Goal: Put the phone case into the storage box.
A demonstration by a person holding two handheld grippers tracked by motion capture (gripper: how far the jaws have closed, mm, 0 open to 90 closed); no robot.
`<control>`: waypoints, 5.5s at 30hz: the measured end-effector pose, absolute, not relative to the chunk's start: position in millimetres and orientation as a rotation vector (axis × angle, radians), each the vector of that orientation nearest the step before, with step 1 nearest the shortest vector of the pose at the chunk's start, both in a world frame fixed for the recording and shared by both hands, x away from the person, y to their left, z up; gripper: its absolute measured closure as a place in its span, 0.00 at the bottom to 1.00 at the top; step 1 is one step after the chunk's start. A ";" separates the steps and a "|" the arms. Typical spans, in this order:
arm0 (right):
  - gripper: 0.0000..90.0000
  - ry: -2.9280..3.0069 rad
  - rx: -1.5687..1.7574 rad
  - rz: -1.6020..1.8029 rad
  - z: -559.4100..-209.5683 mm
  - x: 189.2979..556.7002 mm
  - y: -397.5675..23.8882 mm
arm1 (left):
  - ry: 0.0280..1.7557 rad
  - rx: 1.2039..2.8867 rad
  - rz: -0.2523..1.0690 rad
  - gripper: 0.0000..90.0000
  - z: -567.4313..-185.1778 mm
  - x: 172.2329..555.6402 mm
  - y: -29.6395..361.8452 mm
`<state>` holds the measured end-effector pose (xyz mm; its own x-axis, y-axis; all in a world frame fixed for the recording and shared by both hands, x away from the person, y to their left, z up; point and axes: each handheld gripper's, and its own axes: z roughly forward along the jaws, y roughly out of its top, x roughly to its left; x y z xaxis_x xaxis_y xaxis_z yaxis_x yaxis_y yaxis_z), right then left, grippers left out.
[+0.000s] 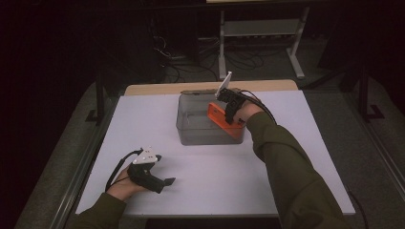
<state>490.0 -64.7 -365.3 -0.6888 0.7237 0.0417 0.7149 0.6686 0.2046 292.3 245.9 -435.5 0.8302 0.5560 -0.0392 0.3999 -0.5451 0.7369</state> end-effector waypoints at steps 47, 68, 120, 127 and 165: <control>0.83 2.828 1.212 0.243 -369.5 491.2 -55.7 | 0.696 2.219 0.246 0.00 -436.1 291.6 246.0; 0.78 2.805 1.203 0.325 -359.1 509.3 -44.9 | 0.692 2.216 0.248 0.00 -436.1 292.0 246.9; 0.84 2.666 1.385 0.339 -359.3 549.0 -45.2 | 0.694 2.212 0.232 0.00 -435.7 290.5 246.6; 0.82 2.620 1.431 0.308 -359.8 552.9 -54.9 | 0.695 2.212 0.233 0.00 -435.6 290.3 246.9; 0.67 2.557 1.445 0.339 -335.7 546.6 -71.6 | 0.693 2.220 0.231 0.00 -436.4 289.3 245.4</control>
